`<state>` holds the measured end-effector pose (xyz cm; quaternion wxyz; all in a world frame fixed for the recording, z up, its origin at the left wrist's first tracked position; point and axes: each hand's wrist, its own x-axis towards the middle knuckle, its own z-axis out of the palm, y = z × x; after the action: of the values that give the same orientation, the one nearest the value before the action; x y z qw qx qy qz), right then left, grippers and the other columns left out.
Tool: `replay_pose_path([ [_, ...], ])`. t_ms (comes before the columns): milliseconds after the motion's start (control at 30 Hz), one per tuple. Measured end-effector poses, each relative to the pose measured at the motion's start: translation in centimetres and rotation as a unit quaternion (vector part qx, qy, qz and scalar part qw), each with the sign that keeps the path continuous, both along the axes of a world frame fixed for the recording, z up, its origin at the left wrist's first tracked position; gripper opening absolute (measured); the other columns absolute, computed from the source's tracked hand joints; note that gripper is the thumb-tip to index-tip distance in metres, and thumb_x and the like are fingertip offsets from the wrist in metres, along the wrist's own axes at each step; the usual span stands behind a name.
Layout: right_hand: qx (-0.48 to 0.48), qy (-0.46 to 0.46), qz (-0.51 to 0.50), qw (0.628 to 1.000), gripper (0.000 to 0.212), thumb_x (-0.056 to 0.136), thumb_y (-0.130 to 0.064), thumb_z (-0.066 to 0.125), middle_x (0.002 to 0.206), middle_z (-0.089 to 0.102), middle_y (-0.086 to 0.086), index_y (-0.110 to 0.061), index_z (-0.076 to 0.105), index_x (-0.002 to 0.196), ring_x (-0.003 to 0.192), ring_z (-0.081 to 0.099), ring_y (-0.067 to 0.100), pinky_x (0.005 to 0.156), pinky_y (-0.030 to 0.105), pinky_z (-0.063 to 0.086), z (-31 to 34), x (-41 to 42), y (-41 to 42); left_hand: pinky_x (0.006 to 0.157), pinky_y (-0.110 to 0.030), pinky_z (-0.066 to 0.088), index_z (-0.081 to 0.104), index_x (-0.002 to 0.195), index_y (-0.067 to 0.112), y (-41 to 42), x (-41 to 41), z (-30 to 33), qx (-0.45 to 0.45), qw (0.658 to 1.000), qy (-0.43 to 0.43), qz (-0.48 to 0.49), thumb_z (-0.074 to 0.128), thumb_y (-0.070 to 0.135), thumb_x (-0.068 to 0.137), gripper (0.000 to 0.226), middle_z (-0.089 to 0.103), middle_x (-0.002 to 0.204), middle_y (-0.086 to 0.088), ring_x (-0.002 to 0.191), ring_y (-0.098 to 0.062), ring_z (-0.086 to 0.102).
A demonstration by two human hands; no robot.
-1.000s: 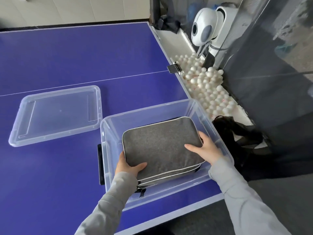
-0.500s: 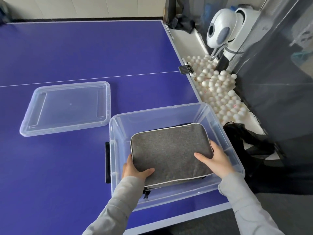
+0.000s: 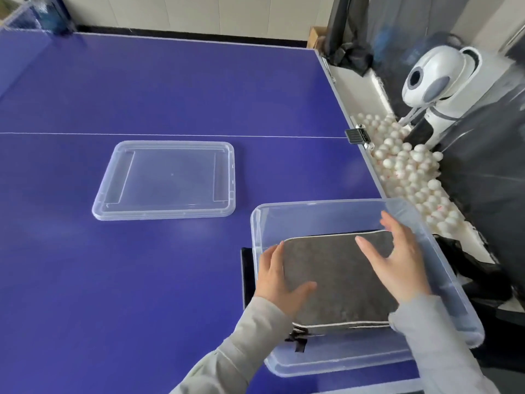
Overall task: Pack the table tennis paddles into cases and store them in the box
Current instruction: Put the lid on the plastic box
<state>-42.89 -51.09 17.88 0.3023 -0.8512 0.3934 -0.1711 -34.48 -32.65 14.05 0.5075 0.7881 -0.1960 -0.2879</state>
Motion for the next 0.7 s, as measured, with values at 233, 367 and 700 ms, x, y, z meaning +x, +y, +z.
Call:
replay_pose_path([
  [233,0.042,-0.052,0.099,0.993,0.055,0.086,-0.020,0.066,0.129,0.051,0.006,-0.012,0.045,0.136,0.124,0.045,0.022,0.101,0.026,0.033,-0.8,13.9,7.4,0.093,-0.025,0.040,0.038,0.140,0.015,10.6,14.7,-0.4,0.027,0.983,-0.024,0.180,0.077,0.020,0.076,0.075,0.039,0.131,-0.001,0.118,-0.013,0.045],
  [367,0.046,0.000,0.143,0.989,0.054,0.089,-0.024,0.062,0.133,0.047,0.007,-0.010,0.042,0.137,0.128,0.040,0.022,0.102,0.025,0.030,-3.0,22.2,10.9,0.108,-0.038,0.034,0.033,0.143,0.009,18.1,25.3,-4.4,0.148,0.956,-0.037,0.251,0.075,0.027,0.077,0.080,0.033,0.143,-0.013,0.131,-0.028,0.039],
  [700,0.056,0.218,0.076,0.971,0.063,0.091,-0.038,0.054,0.142,0.039,0.016,-0.004,0.036,0.141,0.134,0.029,0.032,0.107,0.042,0.030,-12.8,33.0,10.8,0.108,-0.049,0.033,0.024,0.147,0.012,23.8,40.0,-11.1,0.270,0.932,0.007,0.240,0.075,0.046,0.072,0.097,0.029,0.148,-0.012,0.135,-0.031,0.031],
])
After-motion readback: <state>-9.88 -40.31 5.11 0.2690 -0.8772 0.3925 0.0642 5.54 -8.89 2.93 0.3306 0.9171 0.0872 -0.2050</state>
